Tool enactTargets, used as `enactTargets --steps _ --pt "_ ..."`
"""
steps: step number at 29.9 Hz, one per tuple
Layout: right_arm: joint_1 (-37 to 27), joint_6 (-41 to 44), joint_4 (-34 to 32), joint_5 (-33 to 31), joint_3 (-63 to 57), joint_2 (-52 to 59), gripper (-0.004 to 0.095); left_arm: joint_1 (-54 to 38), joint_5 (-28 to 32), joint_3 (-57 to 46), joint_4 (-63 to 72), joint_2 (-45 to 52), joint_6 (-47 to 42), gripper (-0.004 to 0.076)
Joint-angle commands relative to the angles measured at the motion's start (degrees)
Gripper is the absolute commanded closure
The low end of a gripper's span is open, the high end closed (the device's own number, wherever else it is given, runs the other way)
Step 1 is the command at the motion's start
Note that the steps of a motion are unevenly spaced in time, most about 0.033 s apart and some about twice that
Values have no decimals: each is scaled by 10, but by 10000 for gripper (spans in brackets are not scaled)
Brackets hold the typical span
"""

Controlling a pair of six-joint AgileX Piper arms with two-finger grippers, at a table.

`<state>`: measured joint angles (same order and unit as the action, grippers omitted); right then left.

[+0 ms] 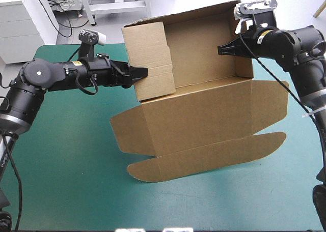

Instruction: Fold the box

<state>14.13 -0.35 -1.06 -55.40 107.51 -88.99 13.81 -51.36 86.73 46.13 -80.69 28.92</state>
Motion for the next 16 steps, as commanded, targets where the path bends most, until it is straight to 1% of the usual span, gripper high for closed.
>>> enactTargets --steps 1,4,7,8,11,16 --pt "4 30 11 69 16 24 923 50 44 73 -149 12 -131 156" --pt "17 52 -16 85 16 24 921 88 45 118 -260 -8 -216 156" --pt "37 80 -49 95 16 24 922 118 44 154 -331 -31 -268 160" --pt "40 89 -51 97 16 24 922 126 44 167 -355 -42 -280 163" --pt "42 93 -54 99 16 24 922 138 45 193 -398 -59 -325 181" --pt "42 100 -66 99 16 24 922 142 41 201 -408 -64 -350 209"
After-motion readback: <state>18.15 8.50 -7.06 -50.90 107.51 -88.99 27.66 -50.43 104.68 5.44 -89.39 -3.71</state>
